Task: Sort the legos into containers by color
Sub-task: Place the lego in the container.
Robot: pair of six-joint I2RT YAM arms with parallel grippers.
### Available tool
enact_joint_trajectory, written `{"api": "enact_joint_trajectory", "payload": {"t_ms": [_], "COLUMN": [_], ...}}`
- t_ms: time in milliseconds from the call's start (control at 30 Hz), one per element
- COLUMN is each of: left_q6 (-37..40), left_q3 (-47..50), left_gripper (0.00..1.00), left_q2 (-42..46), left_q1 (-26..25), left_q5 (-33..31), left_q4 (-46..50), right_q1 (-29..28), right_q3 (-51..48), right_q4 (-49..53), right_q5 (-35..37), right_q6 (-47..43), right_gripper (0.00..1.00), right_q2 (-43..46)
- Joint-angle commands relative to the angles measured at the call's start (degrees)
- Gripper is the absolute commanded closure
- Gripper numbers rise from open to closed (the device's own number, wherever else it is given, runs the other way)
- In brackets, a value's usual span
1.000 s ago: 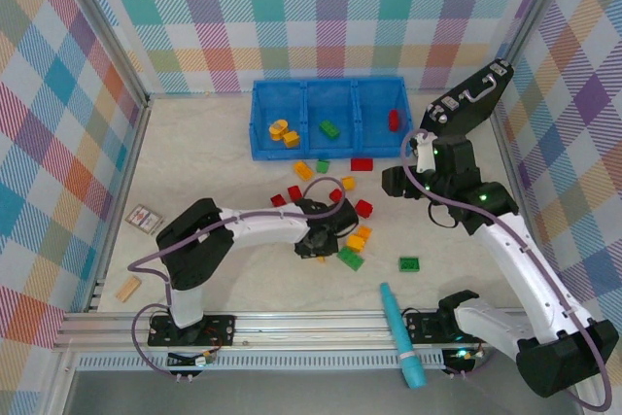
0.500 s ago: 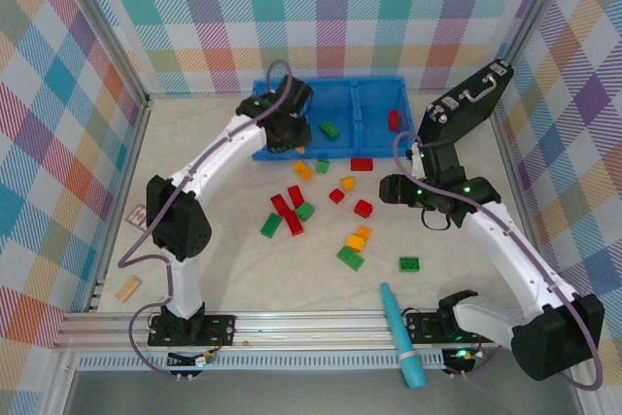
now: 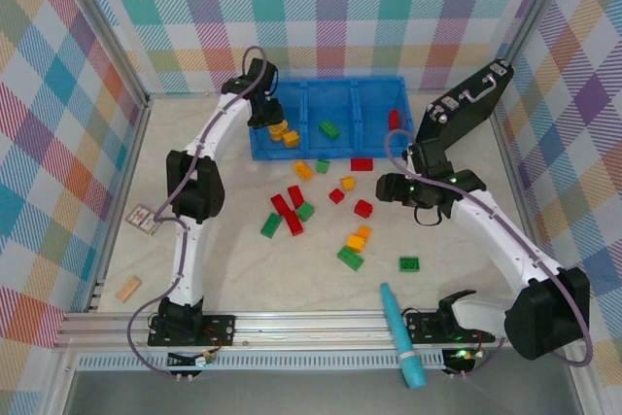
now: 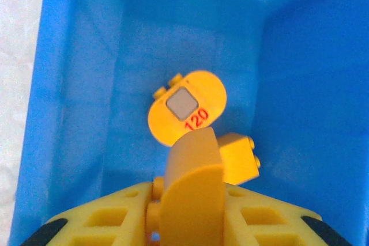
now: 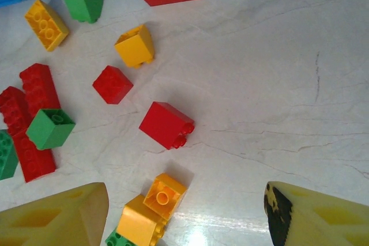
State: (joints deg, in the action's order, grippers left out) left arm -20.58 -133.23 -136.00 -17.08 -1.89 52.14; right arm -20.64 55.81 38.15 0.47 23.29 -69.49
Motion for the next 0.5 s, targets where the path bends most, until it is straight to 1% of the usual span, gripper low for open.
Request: {"api": "enact_joint_trajectory", "payload": {"t_ms": [0,33,100,233,300,367,467], "left_q6": [1.25,1.04,0.85,1.18,2.23,4.42,8.04], "left_q3": [-4.71,-5.33,-5.55,-5.25,-4.26,-0.95,4.62], "left_gripper": [0.61,0.57,0.53,0.52,0.52,0.51,0.50], "left_q2": [-2.64,-3.32,-3.74,-1.65,0.64,4.44,10.19], "left_q1": [0.53,0.64,0.73,0.73,0.60,0.02,-2.03], "left_q5": [3.75,4.27,5.33,6.47,6.69,7.29,6.86], "left_q4": [-0.37,-0.50,-1.22,-0.45,0.86,1.26,4.98], "right_q1": [-0.27,-0.27,-0.27,-0.25,-0.27,-0.27,-0.18], "right_q3": [1.96,2.11,2.36,2.46,2.34,2.31,3.27], "right_q4": [-1.17,-1.23,-1.32,-0.95,-0.93,-0.88,-0.29], "right_q5": [2.09,2.00,1.70,1.25,1.11,1.65,4.15], "right_q6": [-0.22,-0.30,-0.49,-1.20,-1.64,-2.57,-4.99], "right_gripper": [0.28,0.28,0.28,0.28,0.28,0.27,0.26], "right_q2": [-0.54,-0.72,-0.97,-0.74,-0.45,-0.32,-0.20]}}
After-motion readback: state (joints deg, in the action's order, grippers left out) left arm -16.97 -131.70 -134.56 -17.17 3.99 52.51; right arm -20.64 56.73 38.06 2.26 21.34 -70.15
